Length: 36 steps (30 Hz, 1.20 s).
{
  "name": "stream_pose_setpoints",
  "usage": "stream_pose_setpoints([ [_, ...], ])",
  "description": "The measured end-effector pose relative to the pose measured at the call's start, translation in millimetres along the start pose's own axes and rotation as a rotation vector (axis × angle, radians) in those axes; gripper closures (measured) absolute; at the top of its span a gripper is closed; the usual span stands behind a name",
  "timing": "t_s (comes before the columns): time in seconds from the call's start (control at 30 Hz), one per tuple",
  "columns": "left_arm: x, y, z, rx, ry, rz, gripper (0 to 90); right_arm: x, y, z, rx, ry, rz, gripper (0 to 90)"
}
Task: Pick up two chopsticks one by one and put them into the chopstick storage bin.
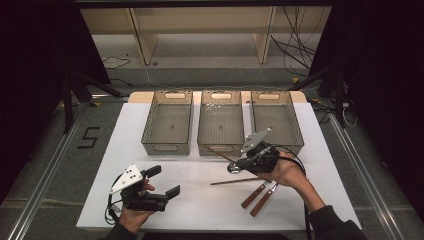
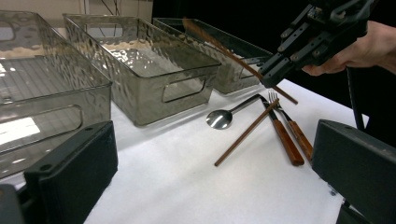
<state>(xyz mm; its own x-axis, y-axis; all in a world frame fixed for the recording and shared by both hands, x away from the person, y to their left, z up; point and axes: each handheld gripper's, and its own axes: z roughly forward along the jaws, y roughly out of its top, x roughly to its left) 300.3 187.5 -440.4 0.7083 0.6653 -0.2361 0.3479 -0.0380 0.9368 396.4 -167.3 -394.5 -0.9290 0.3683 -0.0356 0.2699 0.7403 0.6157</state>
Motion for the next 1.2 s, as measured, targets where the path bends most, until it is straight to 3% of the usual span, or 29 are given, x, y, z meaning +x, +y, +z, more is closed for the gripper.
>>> stream_pose_setpoints([
  [0.03, -1.3, 0.3, 1.1, 0.004, -0.002, -0.005, 0.2, 0.0, 0.0, 0.0, 0.000, 0.000, 0.000, 85.4],
  [0.1, -3.6, 1.4, 4.1, 0.007, -0.008, -0.018, 0.2, 2.6, 0.5, 0.9, -0.065, 0.011, 0.068, 85.4],
  [0.13, -5.5, 2.3, 6.0, 0.005, -0.019, -0.028, 0.7, 5.7, 1.1, 2.1, -0.120, 0.023, 0.138, 85.4],
  [0.2, -9.0, 4.0, 9.7, 0.016, -0.020, -0.028, 0.7, 6.4, 1.4, 2.2, -0.140, 0.026, 0.165, 85.4],
  [0.23, -11.6, 5.3, 12.2, 0.023, -0.023, -0.034, 0.8, 7.4, 1.7, 2.3, -0.179, 0.036, 0.198, 85.4],
  [0.27, -13.7, 6.9, 15.0, 0.031, -0.031, -0.036, 1.9, 9.1, 2.1, 1.3, -0.254, 0.065, 0.275, 85.4],
  [0.37, -20.9, 11.1, 24.8, 0.060, -0.042, -0.044, 4.2, 14.0, 4.1, 0.4, -0.341, 0.091, 0.352, 85.4],
  [0.4, -22.6, 11.8, 28.6, 0.072, -0.055, -0.054, 4.2, 14.0, 4.1, 0.4, -0.341, 0.091, 0.352, 85.4],
  [0.43, -25.5, 12.4, 36.7, 0.100, -0.085, -0.080, 4.7, 18.1, 5.9, 0.0, -0.397, 0.109, 0.395, 85.4],
  [0.5, -27.3, 12.5, 40.9, 0.114, -0.089, -0.089, 6.8, 23.6, 8.8, 0.4, -0.437, 0.103, 0.404, 85.4],
  [0.57, -32.5, 14.3, 51.3, 0.128, -0.133, -0.108, 9.1, 29.5, 12.0, 0.8, -0.469, 0.092, 0.405, 85.3],
  [0.63, -34.6, 15.6, 54.1, 0.131, -0.149, -0.112, 11.4, 34.8, 14.5, 1.4, -0.492, 0.079, 0.398, 85.3],
  [0.67, -38.7, 19.2, 59.6, 0.122, -0.180, -0.113, 14.0, 37.4, 15.3, 1.7, -0.501, 0.068, 0.395, 85.3],
  [0.83, -43.9, 27.3, 71.8, 0.112, -0.221, -0.127, 21.9, 46.8, 15.4, 3.4, -0.546, 0.078, 0.401, 85.3],
  [0.93, -45.2, 31.3, 79.6, 0.108, -0.258, -0.147, 31.6, 49.6, 14.7, 3.5, -0.564, 0.066, 0.395, 85.3],
  [1.17, -45.2, 34.9, 90.7, 0.107, -0.266, -0.139, 44.7, 52.5, 13.8, 4.1, -0.583, 0.067, 0.389, 85.3],
  [1.2, -45.4, 34.8, 91.2, 0.106, -0.265, -0.135, 50.4, 53.9, 14.3, 4.4, -0.584, 0.064, 0.382, 85.3],
])
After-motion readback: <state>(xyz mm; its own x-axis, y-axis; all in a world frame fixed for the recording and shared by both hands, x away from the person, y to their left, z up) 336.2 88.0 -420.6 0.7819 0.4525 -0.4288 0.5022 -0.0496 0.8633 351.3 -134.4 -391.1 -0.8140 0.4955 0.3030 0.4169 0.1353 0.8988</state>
